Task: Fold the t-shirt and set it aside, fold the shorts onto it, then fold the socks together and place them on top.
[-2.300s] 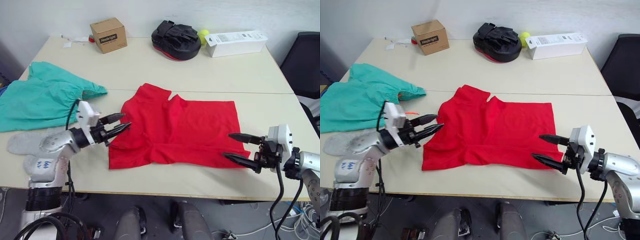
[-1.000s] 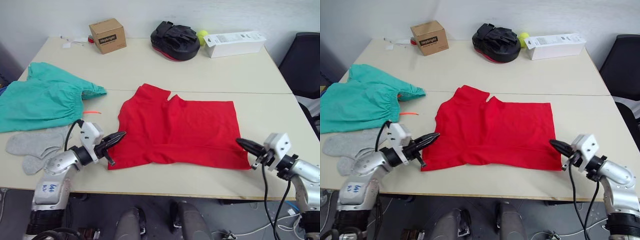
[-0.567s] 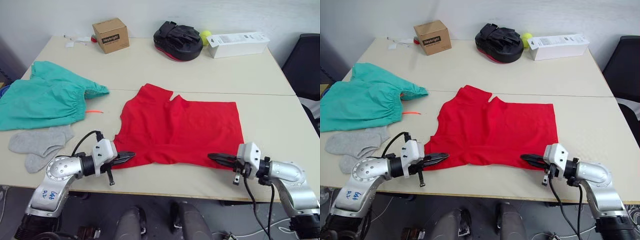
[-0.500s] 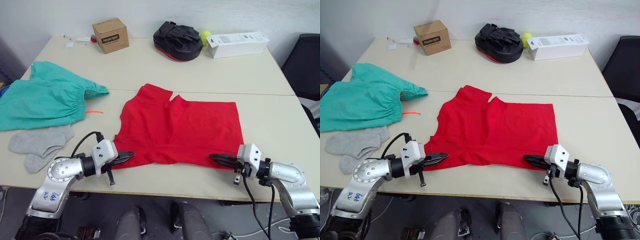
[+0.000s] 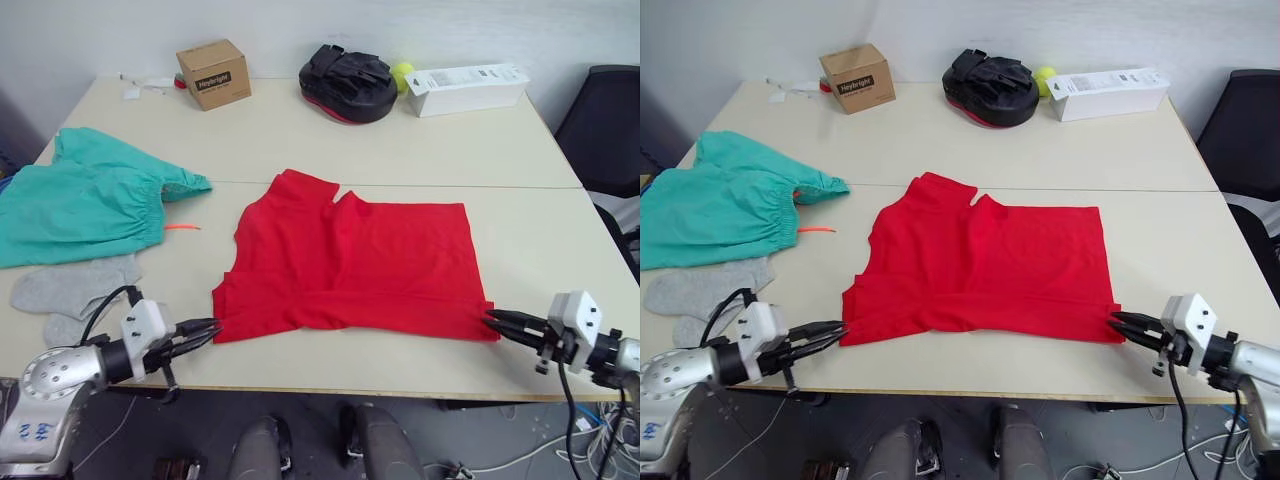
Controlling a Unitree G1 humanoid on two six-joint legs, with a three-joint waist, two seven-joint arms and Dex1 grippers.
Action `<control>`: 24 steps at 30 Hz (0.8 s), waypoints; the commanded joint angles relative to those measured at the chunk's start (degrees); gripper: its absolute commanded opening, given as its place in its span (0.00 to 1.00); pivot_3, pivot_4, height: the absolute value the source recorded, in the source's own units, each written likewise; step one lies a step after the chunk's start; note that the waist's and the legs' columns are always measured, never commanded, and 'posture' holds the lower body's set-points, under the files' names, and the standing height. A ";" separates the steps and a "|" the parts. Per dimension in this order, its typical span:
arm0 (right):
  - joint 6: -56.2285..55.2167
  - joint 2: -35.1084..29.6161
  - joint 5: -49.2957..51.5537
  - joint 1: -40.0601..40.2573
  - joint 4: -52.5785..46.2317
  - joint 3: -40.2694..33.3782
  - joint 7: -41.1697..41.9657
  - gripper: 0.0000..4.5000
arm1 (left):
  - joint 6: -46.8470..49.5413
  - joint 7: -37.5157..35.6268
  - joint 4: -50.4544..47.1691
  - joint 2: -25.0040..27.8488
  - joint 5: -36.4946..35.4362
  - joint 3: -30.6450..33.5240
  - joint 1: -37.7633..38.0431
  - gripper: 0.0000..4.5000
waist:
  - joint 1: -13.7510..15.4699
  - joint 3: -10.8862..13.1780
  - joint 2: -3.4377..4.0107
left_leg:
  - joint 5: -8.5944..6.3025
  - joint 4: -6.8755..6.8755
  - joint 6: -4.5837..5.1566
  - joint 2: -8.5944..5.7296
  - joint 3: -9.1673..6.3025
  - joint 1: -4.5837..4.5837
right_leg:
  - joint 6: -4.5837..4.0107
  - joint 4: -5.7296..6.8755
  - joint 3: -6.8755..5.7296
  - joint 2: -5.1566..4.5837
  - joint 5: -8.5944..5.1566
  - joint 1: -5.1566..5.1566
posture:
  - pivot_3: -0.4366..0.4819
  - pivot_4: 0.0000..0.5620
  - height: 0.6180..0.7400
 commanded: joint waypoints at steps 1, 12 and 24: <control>-6.58 -0.97 -2.59 0.77 0.84 -1.54 1.56 0.44 | -6.56 -1.59 -0.78 1.31 2.50 1.72 1.11 0.41 | 0.05 0.00 0.00 | -0.03 -0.01 -0.01 0.00 0.00 0.02 | -0.01 -0.03 0.00 0.00 0.00 0.02 | 0.48 0.27 1.00; -10.33 -0.48 -10.19 -3.58 1.94 4.28 -2.69 0.60 | -11.05 3.67 3.13 1.07 14.31 -6.98 -5.49 0.63 | -0.01 0.00 0.01 | -0.01 -0.23 -0.09 -0.03 0.04 0.06 | 0.00 -0.24 0.01 -0.01 0.01 0.05 | 0.48 0.27 1.00; -9.03 -1.76 -11.12 -3.88 -0.50 5.84 -3.90 0.00 | -6.78 4.10 5.11 3.32 16.03 -8.54 -6.18 0.01 | -0.03 -0.08 0.13 | 0.19 -0.53 -0.18 -0.04 0.07 0.35 | -0.09 -0.21 0.01 0.01 -0.01 0.13 | 0.48 0.27 1.00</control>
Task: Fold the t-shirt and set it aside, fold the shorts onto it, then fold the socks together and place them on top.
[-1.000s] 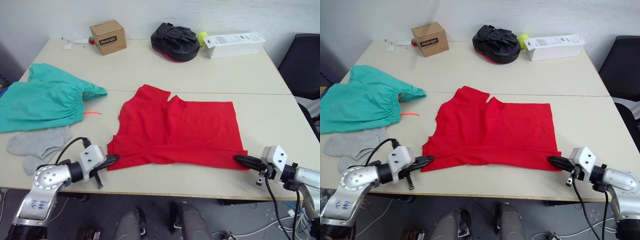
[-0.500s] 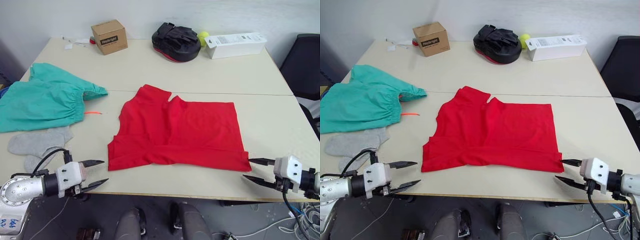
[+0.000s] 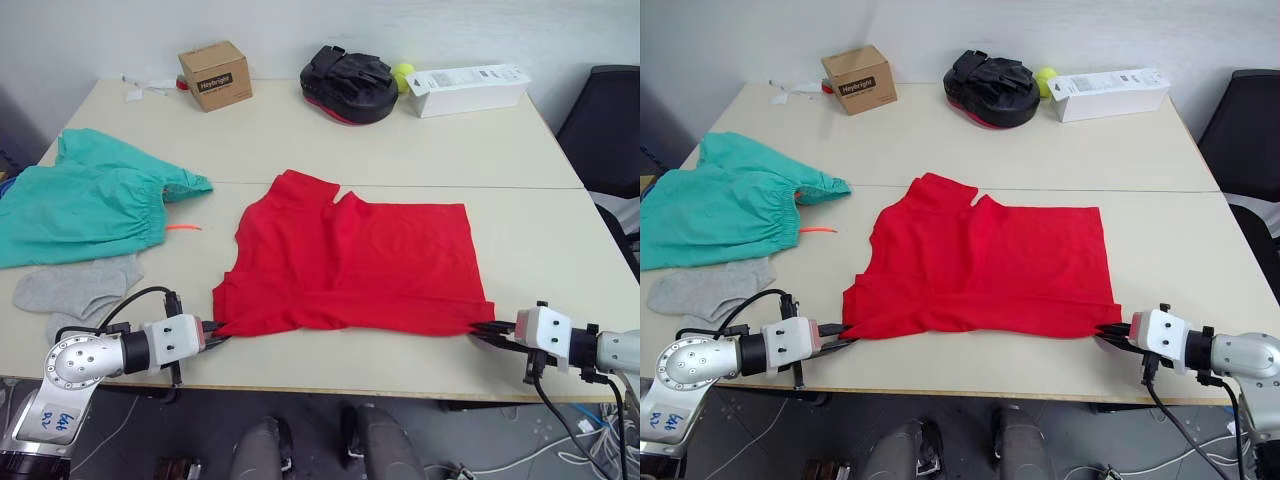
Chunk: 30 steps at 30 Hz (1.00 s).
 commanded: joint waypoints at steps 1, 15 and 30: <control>0.56 -1.66 1.50 0.51 -1.66 -1.26 0.63 0.00 | 1.83 -0.85 1.36 1.78 -0.56 0.75 1.13 0.01 | -0.09 0.00 0.00 | 0.01 -0.02 -0.01 0.00 -0.01 0.06 | -0.04 0.00 0.00 0.01 -0.02 0.04 | 0.48 0.27 1.00; 2.31 -4.78 8.35 8.59 -3.44 -4.31 9.26 0.00 | 2.22 -8.51 -3.55 6.37 -9.07 6.05 10.25 0.01 | -0.10 0.00 0.00 | -0.02 -0.14 -0.02 0.05 -0.03 0.06 | -0.17 0.00 -0.03 0.07 -0.24 0.01 | 0.48 0.27 1.00; 7.85 -4.09 11.19 15.02 -8.97 -7.17 9.94 0.00 | 6.93 -11.16 -6.88 7.77 -11.09 11.32 15.80 0.01 | 0.04 0.02 -0.03 | -0.19 -0.12 -0.08 0.04 -0.07 0.04 | -0.23 -0.06 -0.04 0.06 -0.27 0.01 | 0.48 0.27 1.00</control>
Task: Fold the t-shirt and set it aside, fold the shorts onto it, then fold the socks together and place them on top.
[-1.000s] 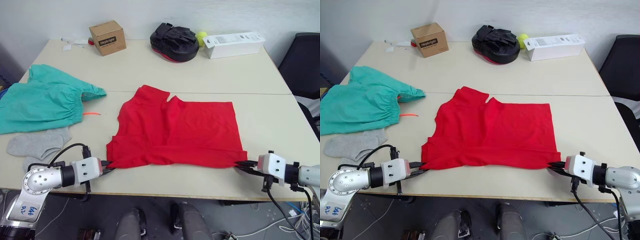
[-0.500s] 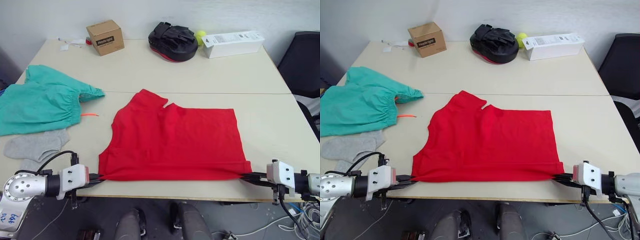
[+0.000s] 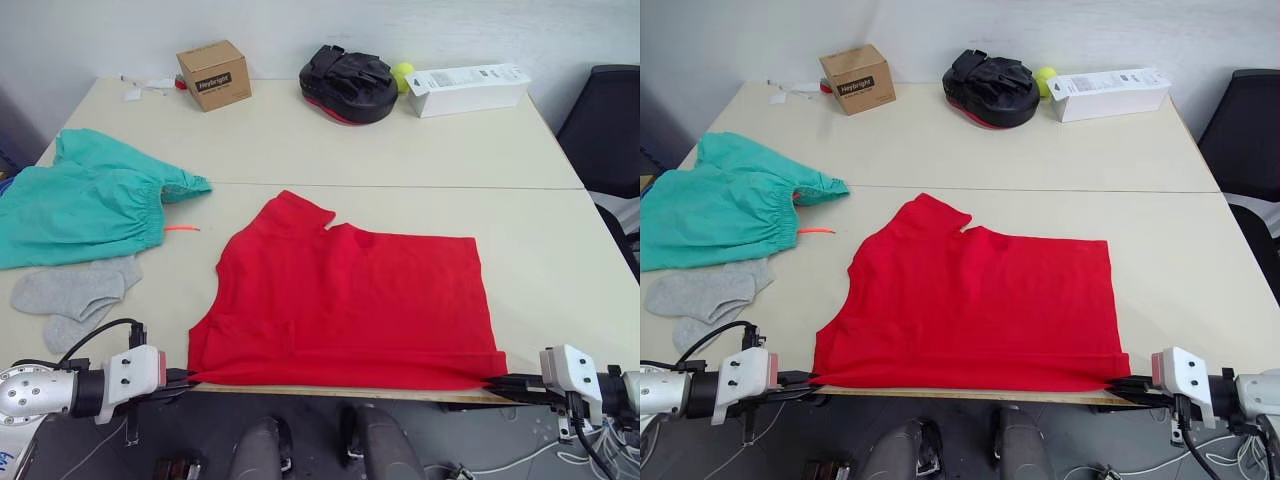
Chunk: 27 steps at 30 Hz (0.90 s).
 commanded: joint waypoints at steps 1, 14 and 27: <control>0.72 0.00 1.48 -1.07 0.18 -3.17 -1.15 0.00 | 3.26 -2.37 0.16 2.75 -1.43 2.26 0.63 0.01 | -0.06 0.01 -0.01 | 0.00 0.00 0.00 0.00 0.00 0.00 | 0.00 0.00 0.00 0.00 0.00 0.00 | 0.48 0.27 1.00; 23.90 -7.75 12.71 1.84 -7.67 -10.71 4.52 0.91 | 33.41 -9.34 1.14 12.95 -15.80 11.10 -5.42 0.84 | 0.08 0.07 -0.12 | -0.02 -0.04 -0.07 0.00 -0.03 -0.11 | -0.11 0.01 -0.03 -0.02 -0.06 -0.15 | 0.48 0.27 1.00; 27.70 -3.14 3.01 -39.90 19.49 2.56 -4.17 1.00 | 45.70 7.45 31.00 -3.79 -8.25 -15.29 -61.01 1.00 | -0.15 0.21 -0.35 | 0.49 0.16 -0.08 -0.12 0.06 -0.21 | 0.15 0.30 0.12 0.10 0.20 -0.26 | 0.48 0.27 1.00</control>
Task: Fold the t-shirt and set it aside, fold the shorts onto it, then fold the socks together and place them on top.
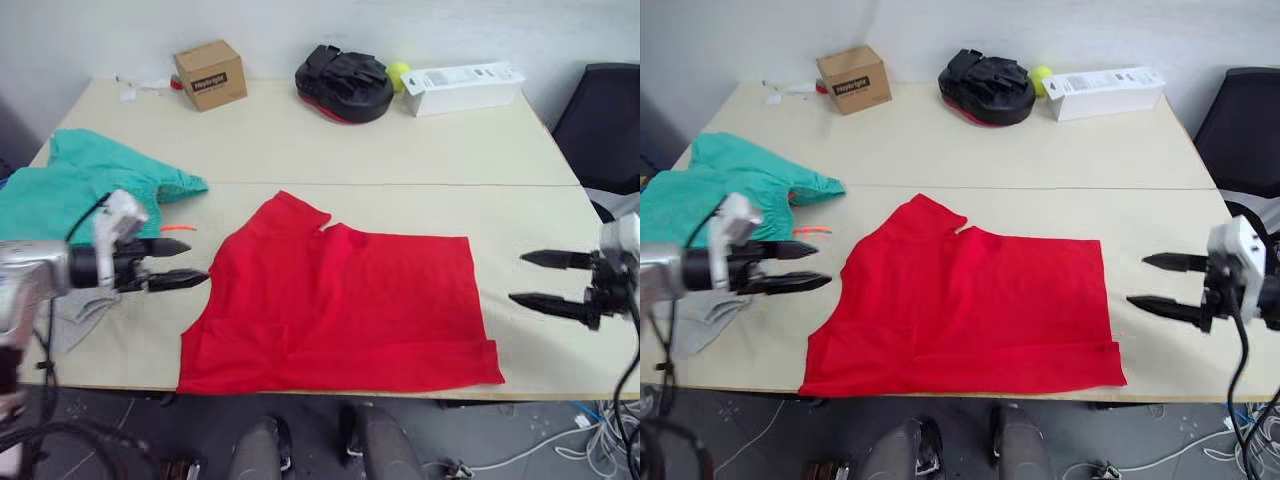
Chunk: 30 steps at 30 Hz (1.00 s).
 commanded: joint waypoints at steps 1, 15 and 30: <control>-3.13 3.47 -5.15 -8.33 8.85 4.25 -2.69 1.00 | -1.49 3.44 8.94 -4.80 4.36 -3.94 -9.14 1.00 | 0.14 0.04 -0.08 | 0.05 0.00 -0.05 0.01 -0.01 -0.10 | 0.00 0.06 -0.01 0.03 0.00 -0.10 | 0.48 0.27 1.00; -9.75 14.42 -22.46 -35.66 43.93 14.97 -9.21 1.00 | -19.05 8.86 47.74 -19.77 18.23 -8.17 -30.16 1.00 | -0.62 0.06 -0.10 | 0.08 0.81 -0.11 0.13 0.25 -0.95 | 0.11 0.74 0.17 0.15 -0.13 -1.02 | 0.48 0.27 1.00; -10.37 17.13 -25.46 -38.09 47.92 15.17 -6.43 0.33 | -22.34 6.01 52.69 -22.79 21.45 -7.29 -30.41 0.58 | -1.21 0.05 -0.09 | 0.13 1.14 -0.04 0.04 0.20 -0.91 | 0.14 1.23 0.20 -0.04 -0.11 -1.02 | 0.48 0.27 1.00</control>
